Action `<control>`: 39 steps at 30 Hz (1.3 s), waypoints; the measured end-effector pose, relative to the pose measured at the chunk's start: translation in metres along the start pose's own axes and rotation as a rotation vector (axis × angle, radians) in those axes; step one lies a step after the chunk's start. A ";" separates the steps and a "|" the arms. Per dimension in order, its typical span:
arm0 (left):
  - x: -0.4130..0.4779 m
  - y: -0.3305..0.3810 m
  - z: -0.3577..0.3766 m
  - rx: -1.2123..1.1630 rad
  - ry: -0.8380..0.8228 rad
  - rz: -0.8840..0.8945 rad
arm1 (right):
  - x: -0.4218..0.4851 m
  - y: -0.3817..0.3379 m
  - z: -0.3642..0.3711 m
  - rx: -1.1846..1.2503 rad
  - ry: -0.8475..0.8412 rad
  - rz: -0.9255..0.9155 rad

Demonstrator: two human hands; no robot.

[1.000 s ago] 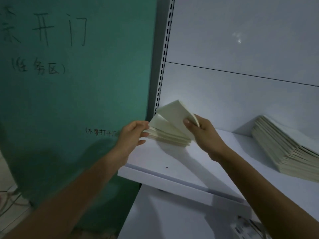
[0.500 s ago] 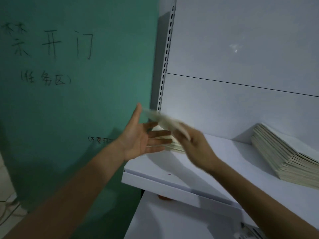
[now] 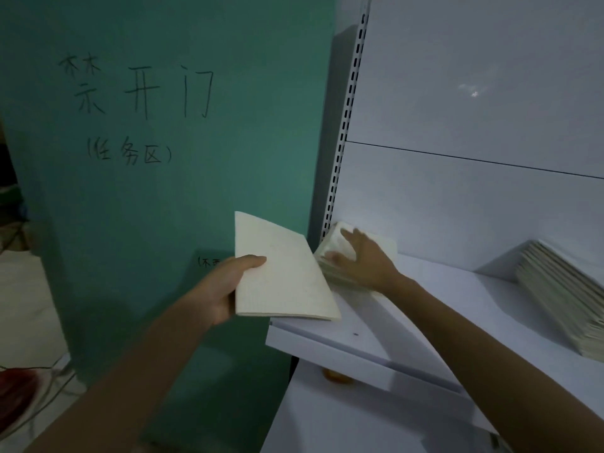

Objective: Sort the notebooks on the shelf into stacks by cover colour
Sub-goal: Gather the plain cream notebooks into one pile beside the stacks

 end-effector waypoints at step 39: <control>-0.022 -0.019 -0.034 -0.375 -0.132 0.118 | -0.061 -0.153 0.084 -0.274 -0.031 -0.685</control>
Point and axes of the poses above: each hand's wrist, its own x-axis towards the middle knuckle, its own z-axis out of the palm, y = z × x, the point moved 6 cm from there along x, towards the middle knuckle, and after that the axes turned 11 degrees about -y, right-handed, at the moved point
